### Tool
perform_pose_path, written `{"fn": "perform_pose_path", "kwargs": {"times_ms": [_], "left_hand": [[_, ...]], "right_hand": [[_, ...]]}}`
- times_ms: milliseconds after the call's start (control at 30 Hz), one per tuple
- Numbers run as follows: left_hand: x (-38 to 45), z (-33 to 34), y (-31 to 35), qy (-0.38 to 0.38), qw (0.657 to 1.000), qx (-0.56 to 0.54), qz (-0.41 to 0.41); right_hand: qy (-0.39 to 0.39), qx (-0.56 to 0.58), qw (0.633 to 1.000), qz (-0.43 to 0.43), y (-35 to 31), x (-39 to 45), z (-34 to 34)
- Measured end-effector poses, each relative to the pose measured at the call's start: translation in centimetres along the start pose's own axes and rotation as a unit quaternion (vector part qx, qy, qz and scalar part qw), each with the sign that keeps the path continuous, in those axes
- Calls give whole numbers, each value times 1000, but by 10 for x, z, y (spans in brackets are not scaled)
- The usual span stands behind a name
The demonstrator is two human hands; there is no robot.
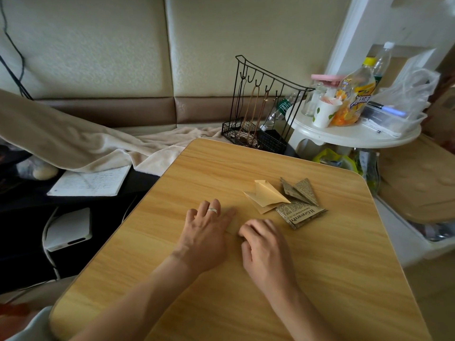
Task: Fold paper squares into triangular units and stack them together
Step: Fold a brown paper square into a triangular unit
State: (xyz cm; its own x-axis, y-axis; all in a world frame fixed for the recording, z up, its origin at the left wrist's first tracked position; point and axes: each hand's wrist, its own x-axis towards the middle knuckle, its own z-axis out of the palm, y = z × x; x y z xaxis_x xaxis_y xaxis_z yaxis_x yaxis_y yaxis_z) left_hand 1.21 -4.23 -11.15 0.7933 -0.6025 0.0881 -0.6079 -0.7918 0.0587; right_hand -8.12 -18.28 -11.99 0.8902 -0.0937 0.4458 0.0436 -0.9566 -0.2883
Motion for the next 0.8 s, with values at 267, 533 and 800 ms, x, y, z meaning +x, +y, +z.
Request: {"fn": "perform_pose_path", "kwargs": {"times_ms": [267, 533, 800], "left_hand": [[6, -3, -1, -30, 999, -10, -17], [-7, -14, -2, 6, 987, -146, -70], [-4, -17, -1, -25, 958, -242, -154]], "right_hand": [[-2, 10, 1000, 3, 2, 0, 3], [33, -4, 999, 34, 3, 0, 7], [59, 2, 997, 52, 2, 1, 7]]}}
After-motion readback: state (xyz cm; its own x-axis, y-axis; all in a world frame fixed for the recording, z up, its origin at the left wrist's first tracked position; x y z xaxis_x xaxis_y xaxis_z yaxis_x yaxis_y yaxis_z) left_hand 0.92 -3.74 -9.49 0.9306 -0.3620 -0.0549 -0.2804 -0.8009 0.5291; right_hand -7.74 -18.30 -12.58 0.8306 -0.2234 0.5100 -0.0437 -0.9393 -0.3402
